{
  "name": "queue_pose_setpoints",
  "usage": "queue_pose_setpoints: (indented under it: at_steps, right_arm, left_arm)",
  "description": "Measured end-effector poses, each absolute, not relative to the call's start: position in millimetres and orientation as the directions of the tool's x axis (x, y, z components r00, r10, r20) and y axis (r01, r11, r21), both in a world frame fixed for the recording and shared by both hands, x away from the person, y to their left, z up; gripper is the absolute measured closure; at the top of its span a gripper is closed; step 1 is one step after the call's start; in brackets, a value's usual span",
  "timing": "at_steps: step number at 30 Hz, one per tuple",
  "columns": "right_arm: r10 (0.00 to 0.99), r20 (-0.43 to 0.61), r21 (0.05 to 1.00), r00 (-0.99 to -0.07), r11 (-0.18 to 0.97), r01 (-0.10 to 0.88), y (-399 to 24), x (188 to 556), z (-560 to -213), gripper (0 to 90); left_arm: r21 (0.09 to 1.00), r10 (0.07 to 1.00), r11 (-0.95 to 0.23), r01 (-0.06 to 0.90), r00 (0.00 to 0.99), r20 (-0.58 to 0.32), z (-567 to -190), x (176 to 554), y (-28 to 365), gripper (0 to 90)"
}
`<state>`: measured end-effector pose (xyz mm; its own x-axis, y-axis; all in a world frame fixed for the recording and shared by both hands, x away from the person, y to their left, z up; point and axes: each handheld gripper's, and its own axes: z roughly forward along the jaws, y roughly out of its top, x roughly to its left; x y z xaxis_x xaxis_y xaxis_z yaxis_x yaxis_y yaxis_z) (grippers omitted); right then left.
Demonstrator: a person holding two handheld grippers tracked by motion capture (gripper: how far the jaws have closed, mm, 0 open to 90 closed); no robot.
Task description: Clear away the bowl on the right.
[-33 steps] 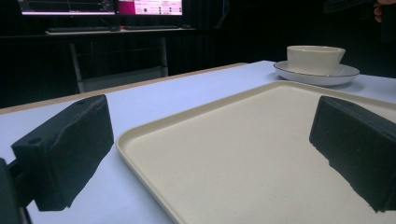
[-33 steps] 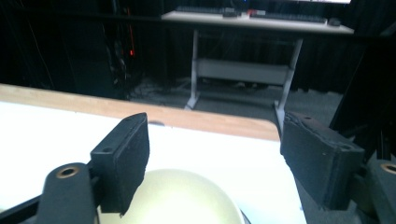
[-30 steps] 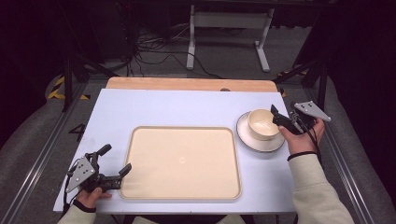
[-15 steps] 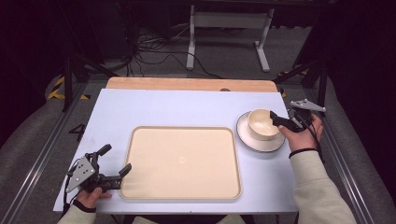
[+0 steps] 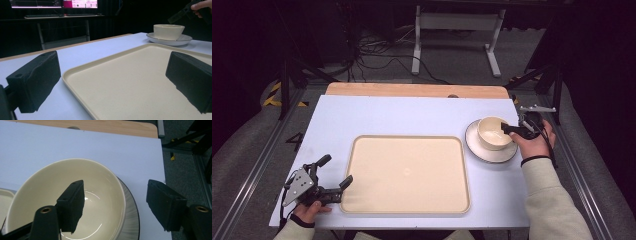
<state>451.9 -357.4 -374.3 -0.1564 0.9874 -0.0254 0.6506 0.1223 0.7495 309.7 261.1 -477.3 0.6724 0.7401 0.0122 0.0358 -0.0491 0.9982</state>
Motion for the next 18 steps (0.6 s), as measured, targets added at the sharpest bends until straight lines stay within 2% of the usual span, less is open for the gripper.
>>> queue_pose_setpoints:
  at_steps: [18]
  right_arm:
    - [0.993,0.004,0.646,-0.115,0.085,0.759,-362.7,469.5,-387.8,47.2]
  left_arm:
    - [0.998,0.74,-0.05,0.035,0.673,0.013,-477.3,309.6,261.1,0.2]
